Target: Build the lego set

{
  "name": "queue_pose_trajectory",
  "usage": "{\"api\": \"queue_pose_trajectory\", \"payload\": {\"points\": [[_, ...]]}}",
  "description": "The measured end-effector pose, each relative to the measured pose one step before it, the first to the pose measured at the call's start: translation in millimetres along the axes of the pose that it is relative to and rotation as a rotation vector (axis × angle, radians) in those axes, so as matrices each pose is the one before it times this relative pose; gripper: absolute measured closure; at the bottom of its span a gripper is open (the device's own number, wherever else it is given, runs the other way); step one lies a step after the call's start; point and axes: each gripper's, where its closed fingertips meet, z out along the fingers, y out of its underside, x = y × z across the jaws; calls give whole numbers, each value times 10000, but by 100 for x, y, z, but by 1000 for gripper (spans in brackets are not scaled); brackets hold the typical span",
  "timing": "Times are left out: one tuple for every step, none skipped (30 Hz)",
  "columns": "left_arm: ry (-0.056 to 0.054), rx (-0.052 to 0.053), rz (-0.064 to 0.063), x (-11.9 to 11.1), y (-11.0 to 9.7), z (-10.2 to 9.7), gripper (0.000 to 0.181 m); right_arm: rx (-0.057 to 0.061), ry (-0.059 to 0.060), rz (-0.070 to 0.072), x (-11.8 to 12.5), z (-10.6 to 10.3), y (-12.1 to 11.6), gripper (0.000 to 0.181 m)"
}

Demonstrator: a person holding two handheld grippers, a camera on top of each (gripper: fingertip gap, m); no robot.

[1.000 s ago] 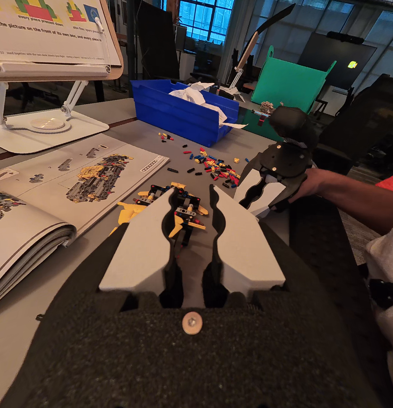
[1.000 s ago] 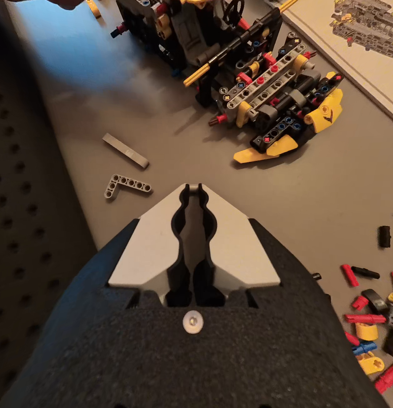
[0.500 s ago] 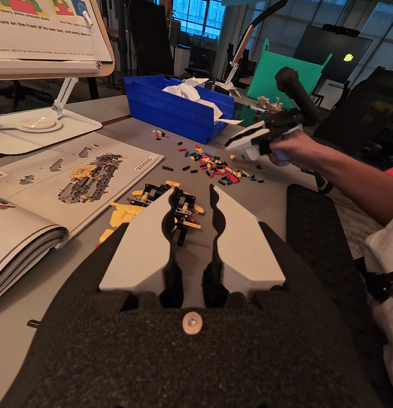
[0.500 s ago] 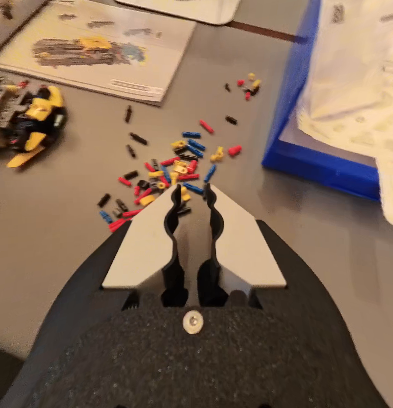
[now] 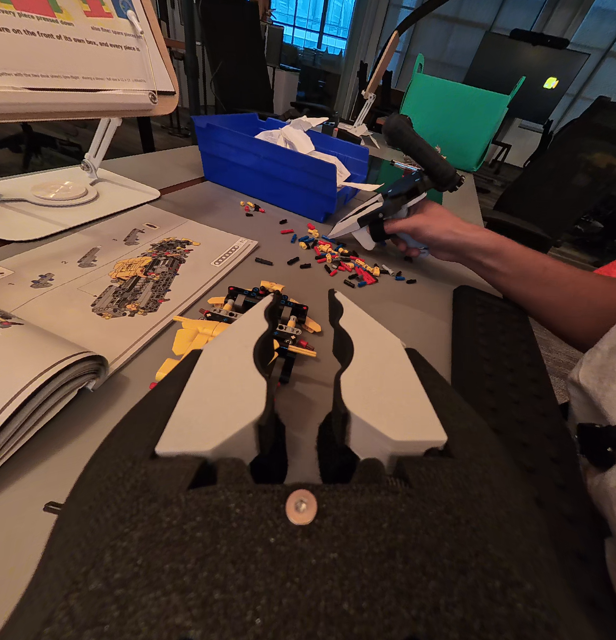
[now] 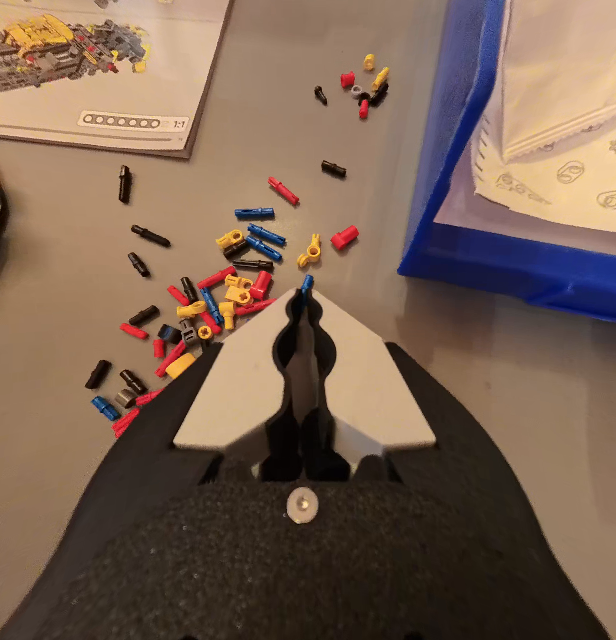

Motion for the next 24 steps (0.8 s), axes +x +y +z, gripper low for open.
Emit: {"api": "queue_pose_trajectory", "payload": {"points": [[-9, 9, 14, 17, -12, -11, 153, -105, 6, -38, -58, -120, 82, 180], [-7, -8, 13, 12, 17, -3, 153, -93, 35, -129, -73, -336, 12, 181], [5, -4, 8, 38, 4, -11, 153, 65, 221, -194, 26, -678, -306, 181], [-5, 12, 11, 17, -17, -13, 153, 336, -36, -352, -693, -1002, -752, 181], [-14, 10, 9, -3, -3, -26, 153, 288, -328, -520, -1443, -1033, -791, 181], [-14, -8, 0, -20, 33, -11, 153, -64, -24, -563, -1150, -806, -326, 181], [-11, -17, -11, -27, 38, 6, 153, -228, 256, -623, -657, -565, 44, 181], [10, -8, -17, 10, 6, 9, 153, -147, 440, -407, -173, -362, 196, 181], [33, 19, -14, 69, -45, 14, 153, -55, 761, -35, 669, -192, 276, 181], [39, 25, -9, 95, -49, 17, 153, -135, 690, 210, 1033, 98, 473, 181], [38, 4, -5, 107, -20, 19, 153, -290, 91, 385, 528, 567, 644, 181], [38, -12, 7, 123, 22, 45, 153, -331, -174, 718, 368, 832, 533, 171], [35, -14, 23, 129, 30, 43, 153, -286, -579, 792, -206, 917, 282, 154], [18, -22, 35, 106, 41, 42, 153, -104, -556, 710, -222, 844, -27, 147], [-8, -33, 43, 39, 71, 39, 153, 47, -132, 573, 297, 684, -128, 151], [-28, -35, 43, -6, 83, 22, 153, -21, 148, 307, 548, 539, -32, 155], [-42, -31, 30, -67, 73, -8, 153, 18, 118, 125, 312, 365, -115, 156], [-35, -13, 7, -81, 37, -26, 153, 30, 107, 65, 190, 224, -139, 160], [-23, 13, -21, -81, -9, -47, 153, -49, -4, -14, -61, 195, -9, 164], [-12, 34, -39, -78, -60, -48, 153, -118, -65, -61, -210, 210, 136, 166], [1, 36, -44, -55, -64, -47, 153, 20, -88, -18, -275, 90, -52, 167], [13, 34, -42, -34, -72, -37, 153, -96, -57, -107, -278, 103, 143, 167], [17, 32, -32, -8, -78, -20, 153, -73, 124, -190, -28, 70, 147, 167], [25, 22, -19, 42, -48, -14, 153, 1, 206, -262, 67, -16, 82, 169]]}}
